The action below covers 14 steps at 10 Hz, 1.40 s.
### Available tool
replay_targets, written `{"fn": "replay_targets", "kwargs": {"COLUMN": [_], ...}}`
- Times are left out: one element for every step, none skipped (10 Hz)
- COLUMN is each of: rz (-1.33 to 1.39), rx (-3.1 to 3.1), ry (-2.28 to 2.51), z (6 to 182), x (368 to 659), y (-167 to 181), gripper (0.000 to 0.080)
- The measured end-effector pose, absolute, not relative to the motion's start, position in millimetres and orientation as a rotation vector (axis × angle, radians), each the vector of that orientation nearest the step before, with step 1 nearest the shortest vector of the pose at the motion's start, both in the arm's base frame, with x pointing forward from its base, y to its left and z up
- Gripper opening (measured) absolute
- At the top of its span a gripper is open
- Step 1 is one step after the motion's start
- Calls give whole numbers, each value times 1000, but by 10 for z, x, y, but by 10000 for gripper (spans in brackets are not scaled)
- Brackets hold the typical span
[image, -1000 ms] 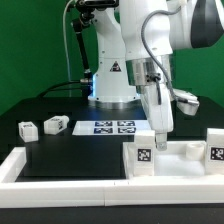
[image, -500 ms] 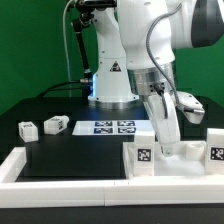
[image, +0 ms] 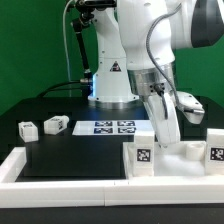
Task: Assemble square table
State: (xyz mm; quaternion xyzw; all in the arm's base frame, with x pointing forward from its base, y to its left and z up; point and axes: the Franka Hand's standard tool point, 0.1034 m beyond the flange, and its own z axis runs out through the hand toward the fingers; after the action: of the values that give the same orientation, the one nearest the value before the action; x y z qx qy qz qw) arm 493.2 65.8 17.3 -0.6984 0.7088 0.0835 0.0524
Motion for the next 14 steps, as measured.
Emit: {"fn": "replay_targets", "kwargs": {"rz": [254,254,254,254,254,247,221,198,171,155,155,152,150,145], "rx": [-2124,-2124,-2124,-2124,-2124,-2153,-2214,-2250,-2311,-2377,-2376,-2400,-2452,-2535], "ry": [2156,2156,2156,2156,2156,2124,2048,2004,1930,1847,1850,1815,1743,1614], "z": [173,173,173,173,173,174,180,189,180,173,176,179,170,168], "x": [4932,4932,4932,4932,4932,4919,4850,4803,4777,4768,4765,4767,4750,4726], "y": [658,658,658,658,658,634,488,364,257,153,95,101,97,53], "gripper": [58,58,58,58,58,58,59,59,59,59,59,58,58,58]}}
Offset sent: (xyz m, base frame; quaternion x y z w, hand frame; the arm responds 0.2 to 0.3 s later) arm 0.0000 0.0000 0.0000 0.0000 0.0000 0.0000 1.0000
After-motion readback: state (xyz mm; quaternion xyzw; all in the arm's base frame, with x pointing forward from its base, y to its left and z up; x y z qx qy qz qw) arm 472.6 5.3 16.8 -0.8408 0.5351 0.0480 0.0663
